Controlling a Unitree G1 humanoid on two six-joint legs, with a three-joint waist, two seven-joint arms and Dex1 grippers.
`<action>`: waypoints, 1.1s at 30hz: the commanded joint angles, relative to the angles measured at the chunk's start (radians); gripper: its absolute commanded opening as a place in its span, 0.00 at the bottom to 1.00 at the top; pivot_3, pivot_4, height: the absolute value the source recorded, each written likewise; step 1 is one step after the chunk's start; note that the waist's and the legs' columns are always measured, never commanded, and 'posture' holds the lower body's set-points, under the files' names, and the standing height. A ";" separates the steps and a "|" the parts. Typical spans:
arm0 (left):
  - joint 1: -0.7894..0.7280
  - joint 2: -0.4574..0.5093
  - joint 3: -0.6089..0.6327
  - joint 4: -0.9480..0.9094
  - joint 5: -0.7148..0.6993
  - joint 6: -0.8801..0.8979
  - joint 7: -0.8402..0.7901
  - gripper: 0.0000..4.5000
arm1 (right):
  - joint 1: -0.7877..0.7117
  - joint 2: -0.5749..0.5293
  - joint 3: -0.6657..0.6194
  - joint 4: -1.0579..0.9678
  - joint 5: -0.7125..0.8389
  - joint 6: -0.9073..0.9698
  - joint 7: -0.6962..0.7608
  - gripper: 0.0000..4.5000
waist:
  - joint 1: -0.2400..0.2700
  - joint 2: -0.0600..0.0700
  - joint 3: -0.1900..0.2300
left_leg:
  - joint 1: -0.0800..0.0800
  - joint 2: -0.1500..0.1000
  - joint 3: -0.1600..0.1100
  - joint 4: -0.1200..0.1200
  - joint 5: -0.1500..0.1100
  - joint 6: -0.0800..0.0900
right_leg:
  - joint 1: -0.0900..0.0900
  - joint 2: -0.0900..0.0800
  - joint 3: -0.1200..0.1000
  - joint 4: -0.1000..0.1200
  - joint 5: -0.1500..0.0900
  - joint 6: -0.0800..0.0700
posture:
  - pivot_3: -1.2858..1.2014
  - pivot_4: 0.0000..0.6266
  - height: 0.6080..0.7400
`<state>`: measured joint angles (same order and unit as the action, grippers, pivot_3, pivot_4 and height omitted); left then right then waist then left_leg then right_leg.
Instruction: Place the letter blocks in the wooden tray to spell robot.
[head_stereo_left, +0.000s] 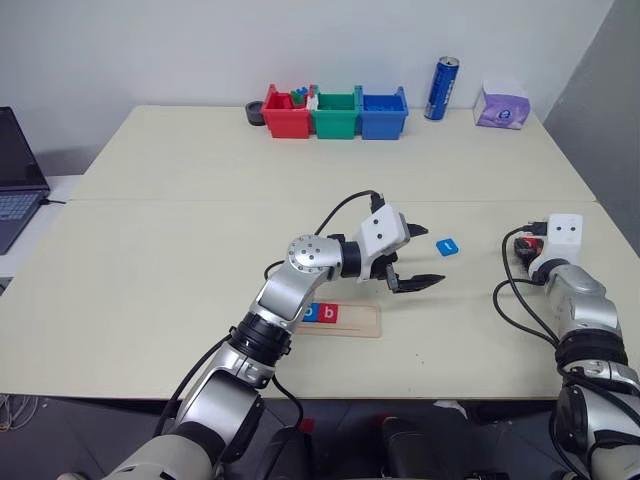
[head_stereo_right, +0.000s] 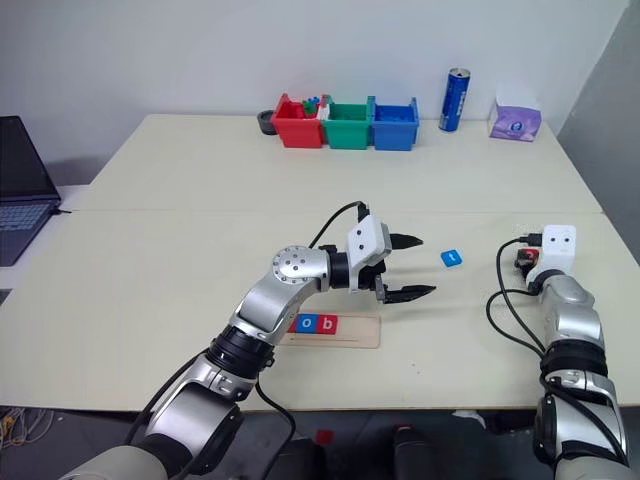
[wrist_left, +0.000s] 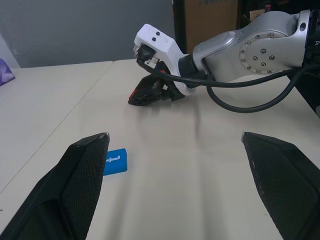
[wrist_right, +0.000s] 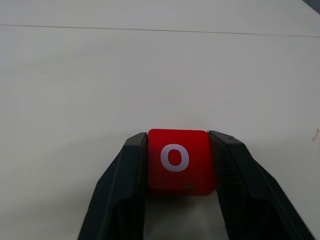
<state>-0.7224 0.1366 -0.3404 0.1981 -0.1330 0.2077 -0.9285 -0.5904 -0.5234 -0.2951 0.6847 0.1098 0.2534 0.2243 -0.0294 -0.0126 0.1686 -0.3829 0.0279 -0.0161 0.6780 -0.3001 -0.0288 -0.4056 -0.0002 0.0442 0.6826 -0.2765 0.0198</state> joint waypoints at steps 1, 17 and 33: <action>-0.008 0.005 0.009 -0.029 -0.006 -0.014 -0.006 1.00 | 0.047 -0.003 -0.012 -0.092 0.017 0.040 -0.011 0.32 | 0.001 0.000 0.000 | 0.000 0.000 0.000 0.000 0.000 0.000 | 0.000 0.000 0.000 0.000 0.000 0.000 | 0.52 0.24 1.00; 0.226 0.311 0.065 -0.368 -0.133 0.091 -0.174 1.00 | 0.443 0.345 0.119 -1.376 0.232 1.019 -0.228 0.32 | -0.002 0.004 -0.002 | 0.001 0.001 -0.007 0.000 0.000 0.000 | -0.001 0.001 -0.001 0.004 0.000 0.000 | 0.52 0.24 1.00; 0.302 0.423 0.092 -0.468 -0.184 0.133 -0.189 1.00 | 0.438 0.531 0.195 -1.492 0.180 1.258 -0.287 0.40 | -0.002 0.004 -0.002 | -0.001 0.001 -0.008 -0.001 0.000 0.000 | 0.000 0.002 -0.003 -0.001 0.000 0.000 | 0.52 0.24 1.00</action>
<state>-0.4174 0.5550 -0.2683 -0.2375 -0.2993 0.3434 -1.1209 -0.1439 -0.0003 -0.0984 -0.7910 0.2937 1.4985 -0.0695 -0.0316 -0.0089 0.1665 -0.3835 0.0289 -0.0238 0.6768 -0.3004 -0.0285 -0.4061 0.0015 0.0411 0.6813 -0.2770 0.0203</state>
